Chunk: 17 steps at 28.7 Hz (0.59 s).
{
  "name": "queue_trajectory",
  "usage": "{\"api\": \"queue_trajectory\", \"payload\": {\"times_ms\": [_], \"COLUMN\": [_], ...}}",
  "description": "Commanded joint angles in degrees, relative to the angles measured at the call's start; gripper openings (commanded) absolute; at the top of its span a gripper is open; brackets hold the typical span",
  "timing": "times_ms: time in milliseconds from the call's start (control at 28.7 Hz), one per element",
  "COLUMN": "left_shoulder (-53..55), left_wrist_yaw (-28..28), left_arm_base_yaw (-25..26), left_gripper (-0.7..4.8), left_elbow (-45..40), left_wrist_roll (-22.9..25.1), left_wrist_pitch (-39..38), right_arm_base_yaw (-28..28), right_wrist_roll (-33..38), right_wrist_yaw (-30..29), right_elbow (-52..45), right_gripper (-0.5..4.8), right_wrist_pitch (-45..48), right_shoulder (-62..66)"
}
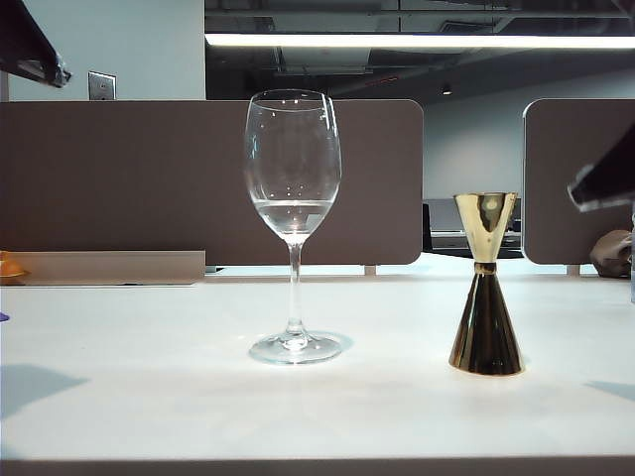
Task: Pick up the jigger and pour the water inside into the glass.
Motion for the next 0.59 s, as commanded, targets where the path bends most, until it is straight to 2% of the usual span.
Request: {"api": "queue_trajectory", "payload": {"times_ms": [35, 244, 383, 488, 593], "left_shoulder": [-0.11, -0.11, -0.15, -0.52, -1.2], "left_wrist_yaw": [0.02, 0.04, 0.04, 0.04, 0.02], "left_arm_base_yaw": [-0.07, -0.07, -0.07, -0.07, -0.07], "left_gripper": [-0.04, -0.04, -0.04, -0.04, -0.04], "left_elbow": [0.24, 0.24, 0.24, 0.24, 0.24], "left_wrist_roll": [-0.17, -0.17, -0.15, 0.04, 0.04], "left_wrist_pitch": [0.83, 0.85, 0.79, 0.7, 0.37], "right_arm_base_yaw": [0.04, 0.85, 3.32, 5.38, 5.68], "right_wrist_roll": [1.44, 2.69, 2.67, 2.69, 2.71], "right_wrist_yaw": [1.36, 1.09, 1.31, 2.03, 2.43], "right_elbow": [0.28, 0.28, 0.28, 0.31, 0.31], "right_gripper": [0.42, 0.77, 1.01, 1.77, 1.81], "right_wrist_pitch": [1.97, 4.87, 9.2, 14.86, 17.59], "right_shoulder": [1.73, 7.98, 13.94, 19.08, 21.97]}}
